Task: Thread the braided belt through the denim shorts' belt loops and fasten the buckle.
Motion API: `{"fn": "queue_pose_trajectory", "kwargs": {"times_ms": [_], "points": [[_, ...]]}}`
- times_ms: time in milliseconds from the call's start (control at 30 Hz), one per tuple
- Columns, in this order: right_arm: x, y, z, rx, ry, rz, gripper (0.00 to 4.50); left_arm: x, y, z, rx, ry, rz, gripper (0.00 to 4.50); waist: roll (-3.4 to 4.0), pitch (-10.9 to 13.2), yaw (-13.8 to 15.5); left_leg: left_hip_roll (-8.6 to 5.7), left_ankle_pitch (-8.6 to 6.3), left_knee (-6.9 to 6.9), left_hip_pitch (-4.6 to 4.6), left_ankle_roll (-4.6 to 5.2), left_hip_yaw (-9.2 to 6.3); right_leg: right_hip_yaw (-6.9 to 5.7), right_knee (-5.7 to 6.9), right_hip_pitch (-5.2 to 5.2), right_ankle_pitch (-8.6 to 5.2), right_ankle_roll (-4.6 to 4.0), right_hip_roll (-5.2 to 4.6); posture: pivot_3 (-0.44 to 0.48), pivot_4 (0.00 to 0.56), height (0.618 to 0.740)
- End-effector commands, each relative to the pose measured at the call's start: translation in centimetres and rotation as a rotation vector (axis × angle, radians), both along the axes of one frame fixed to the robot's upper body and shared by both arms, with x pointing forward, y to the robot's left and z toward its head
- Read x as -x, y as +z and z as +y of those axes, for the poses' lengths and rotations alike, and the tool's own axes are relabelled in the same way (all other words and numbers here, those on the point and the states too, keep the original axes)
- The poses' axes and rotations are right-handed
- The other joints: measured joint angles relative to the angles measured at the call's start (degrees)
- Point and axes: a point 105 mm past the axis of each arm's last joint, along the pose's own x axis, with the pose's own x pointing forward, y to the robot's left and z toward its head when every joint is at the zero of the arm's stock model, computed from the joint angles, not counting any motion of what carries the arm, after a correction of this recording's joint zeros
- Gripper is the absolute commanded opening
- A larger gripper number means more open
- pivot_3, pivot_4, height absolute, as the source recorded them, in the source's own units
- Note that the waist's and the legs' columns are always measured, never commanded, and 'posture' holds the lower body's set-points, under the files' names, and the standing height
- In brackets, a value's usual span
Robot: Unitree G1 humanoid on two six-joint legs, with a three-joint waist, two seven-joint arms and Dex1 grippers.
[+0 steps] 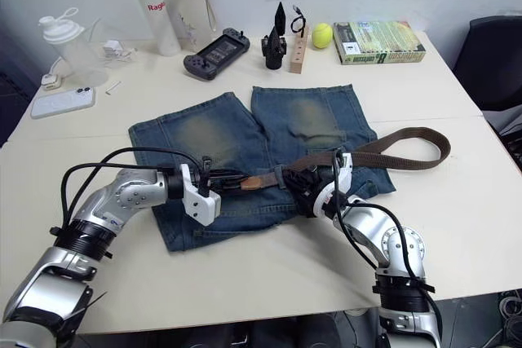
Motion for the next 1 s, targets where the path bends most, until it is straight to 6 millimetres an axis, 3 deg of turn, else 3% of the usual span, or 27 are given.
{"fn": "queue_pose_trajectory", "kwargs": {"times_ms": [33,267,500,633,800,833,867,1000], "points": [[0.4,1.2,0.3,-0.013,0.012,-0.051,0.00,0.7,1.3,-1.0,0.031,-0.048,-0.043,0.63,0.00,0.0,0.0,0.00,0.00,0.00,0.00,0.00,0.00,0.00,0.00,0.00,0.00,0.00,0.00,0.000,0.150,0.724],[0.4,1.1,0.3,-0.005,0.008,-0.045,0.00,1.4,1.6,-1.7,0.023,-0.098,-0.062,0.63,0.00,0.0,0.0,0.00,0.00,0.00,0.00,0.00,0.00,0.00,0.00,0.00,0.00,0.00,0.00,0.000,0.150,0.724],[0.5,1.2,0.2,-0.001,-0.001,-0.042,0.00,1.4,2.0,-1.2,0.018,-0.098,-0.073,0.63,0.00,0.0,0.0,0.00,0.00,0.00,0.00,0.00,0.00,0.00,0.00,0.00,0.00,0.00,0.00,0.000,0.150,0.724],[0.6,1.8,-0.1,-0.017,-0.019,-0.050,1.55,1.6,2.1,-1.2,0.018,-0.109,-0.070,0.57,0.00,0.0,0.0,0.00,0.00,0.00,0.00,0.00,0.00,0.00,0.00,0.00,0.00,0.00,0.00,0.000,0.150,0.724],[0.5,1.8,-0.2,-0.018,-0.036,-0.044,3.98,1.8,2.0,-1.5,0.028,-0.118,-0.063,0.57,0.00,0.0,0.0,0.00,0.00,0.00,0.00,0.00,0.00,0.00,0.00,0.00,0.00,0.00,0.01,0.000,0.150,0.724],[0.5,1.8,-0.3,-0.018,-0.037,-0.042,4.47,1.7,2.0,-1.5,0.028,-0.115,-0.060,0.33,0.00,0.0,0.0,0.00,0.00,0.00,0.00,0.00,0.00,0.00,0.00,0.01,0.00,0.00,0.01,0.000,0.150,0.724],[0.5,1.8,-0.3,-0.021,-0.039,-0.041,4.50,1.7,2.0,-1.5,0.029,-0.115,-0.059,0.04,0.00,0.0,0.0,0.00,0.00,0.00,0.01,0.00,0.00,0.00,0.00,0.01,0.00,0.00,0.01,0.000,0.150,0.724],[0.6,2.1,-0.9,-0.034,-0.063,-0.042,4.50,1.7,2.3,-1.4,0.036,-0.117,-0.059,0.01,0.00,0.0,0.0,0.00,0.00,0.00,0.01,0.00,-0.01,0.00,0.00,0.02,0.00,0.00,0.01,0.000,0.150,0.724]]}}
